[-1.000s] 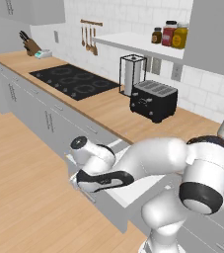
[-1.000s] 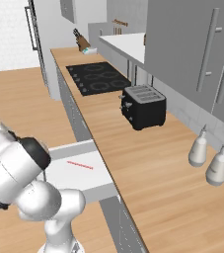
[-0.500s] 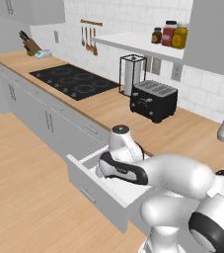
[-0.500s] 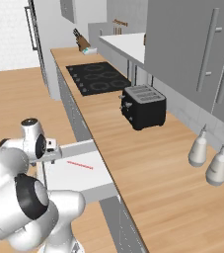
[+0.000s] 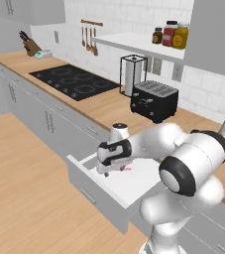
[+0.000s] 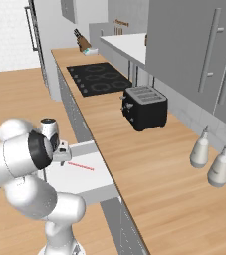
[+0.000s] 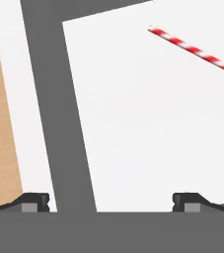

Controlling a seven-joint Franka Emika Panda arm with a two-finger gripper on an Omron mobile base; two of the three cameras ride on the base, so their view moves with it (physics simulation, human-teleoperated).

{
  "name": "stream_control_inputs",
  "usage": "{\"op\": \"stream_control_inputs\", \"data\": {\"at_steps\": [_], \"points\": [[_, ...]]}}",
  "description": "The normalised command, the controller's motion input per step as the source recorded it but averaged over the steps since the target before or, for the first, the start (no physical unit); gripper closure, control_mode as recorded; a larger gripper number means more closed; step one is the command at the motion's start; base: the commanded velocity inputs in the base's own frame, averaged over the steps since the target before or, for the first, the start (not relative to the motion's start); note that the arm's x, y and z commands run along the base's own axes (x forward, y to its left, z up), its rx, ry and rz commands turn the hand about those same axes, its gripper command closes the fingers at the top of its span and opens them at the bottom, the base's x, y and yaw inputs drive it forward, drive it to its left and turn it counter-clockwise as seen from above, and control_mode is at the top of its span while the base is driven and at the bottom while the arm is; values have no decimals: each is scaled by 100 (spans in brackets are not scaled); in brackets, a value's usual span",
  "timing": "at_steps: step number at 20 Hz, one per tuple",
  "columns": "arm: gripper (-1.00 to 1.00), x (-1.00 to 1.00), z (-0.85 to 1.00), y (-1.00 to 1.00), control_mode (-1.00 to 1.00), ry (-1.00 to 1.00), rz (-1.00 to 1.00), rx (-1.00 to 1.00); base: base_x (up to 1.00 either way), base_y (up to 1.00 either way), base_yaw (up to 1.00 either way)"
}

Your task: Take a straw from the drawer in front and place it inside the glass cup on the dining counter.

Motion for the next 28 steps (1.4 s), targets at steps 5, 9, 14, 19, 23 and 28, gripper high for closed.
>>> {"op": "stream_control_inputs", "data": {"at_steps": [5,9,14,19,23,28], "points": [[-100,8,-46,40,-100,11,0,0,0,0,0],[-100,9,-37,41,-100,9,0,0,0,0,0],[-100,0,-36,65,-100,12,0,0,0,0,0],[-100,-1,-30,86,-100,12,0,0,0,0,0],[-100,-13,31,31,-100,-6,0,-2,0,0,0],[-100,-3,42,-69,-100,-12,-1,-15,0,0,0]]}}
